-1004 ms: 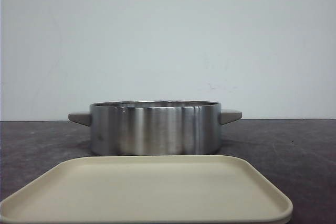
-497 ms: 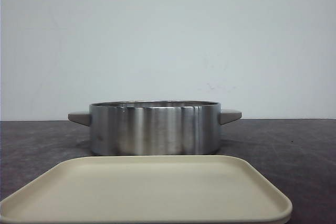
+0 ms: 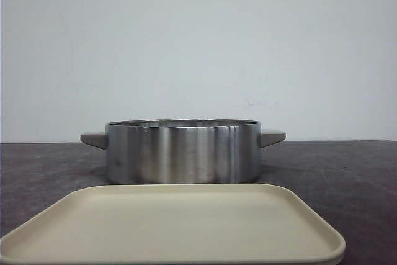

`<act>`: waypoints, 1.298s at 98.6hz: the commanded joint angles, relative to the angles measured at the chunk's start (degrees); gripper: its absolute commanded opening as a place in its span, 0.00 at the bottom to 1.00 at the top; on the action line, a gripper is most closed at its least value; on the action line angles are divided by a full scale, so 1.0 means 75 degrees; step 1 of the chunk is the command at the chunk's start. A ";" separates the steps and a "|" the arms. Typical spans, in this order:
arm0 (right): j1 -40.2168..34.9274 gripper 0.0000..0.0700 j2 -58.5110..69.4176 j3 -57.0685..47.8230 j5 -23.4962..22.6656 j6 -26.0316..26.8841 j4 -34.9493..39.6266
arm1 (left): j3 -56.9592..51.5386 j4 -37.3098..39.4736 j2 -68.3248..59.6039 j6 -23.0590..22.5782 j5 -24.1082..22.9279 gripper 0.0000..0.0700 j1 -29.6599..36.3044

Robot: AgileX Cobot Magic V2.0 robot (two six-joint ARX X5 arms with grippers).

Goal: Steam buns

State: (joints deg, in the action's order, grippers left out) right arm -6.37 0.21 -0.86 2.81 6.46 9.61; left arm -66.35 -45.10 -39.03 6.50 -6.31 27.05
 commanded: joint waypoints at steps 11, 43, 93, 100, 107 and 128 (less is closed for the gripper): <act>-0.0026 0.02 0.0000 0.0020 0.0026 0.0052 -0.0076 | 0.0245 0.0490 0.0321 -0.0577 0.0414 0.00 -0.0743; -0.0026 0.02 0.0000 0.0020 0.0026 0.0052 -0.0076 | 0.4835 0.5263 0.2200 0.0268 0.2189 0.00 -0.2358; -0.0026 0.02 0.0000 0.0020 0.0026 0.0052 -0.0076 | 0.8518 0.6298 0.4913 0.0807 0.2127 0.00 -0.3500; -0.0026 0.02 0.0000 0.0020 0.0026 0.0052 -0.0076 | 0.8708 0.6292 0.5077 0.0836 0.1979 0.00 -0.3564; -0.0026 0.02 0.0000 0.0020 0.0026 0.0052 -0.0076 | 0.8743 0.5939 0.5182 0.0764 0.1833 0.00 -0.3590; -0.0026 0.02 0.0000 0.0020 0.0026 0.0052 -0.0076 | 0.8743 0.4855 0.5182 0.0519 0.0513 0.00 -0.3687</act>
State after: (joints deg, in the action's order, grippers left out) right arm -6.37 0.21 -0.86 2.81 6.46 9.58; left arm -1.85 -7.75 -0.21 11.97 -0.14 -0.30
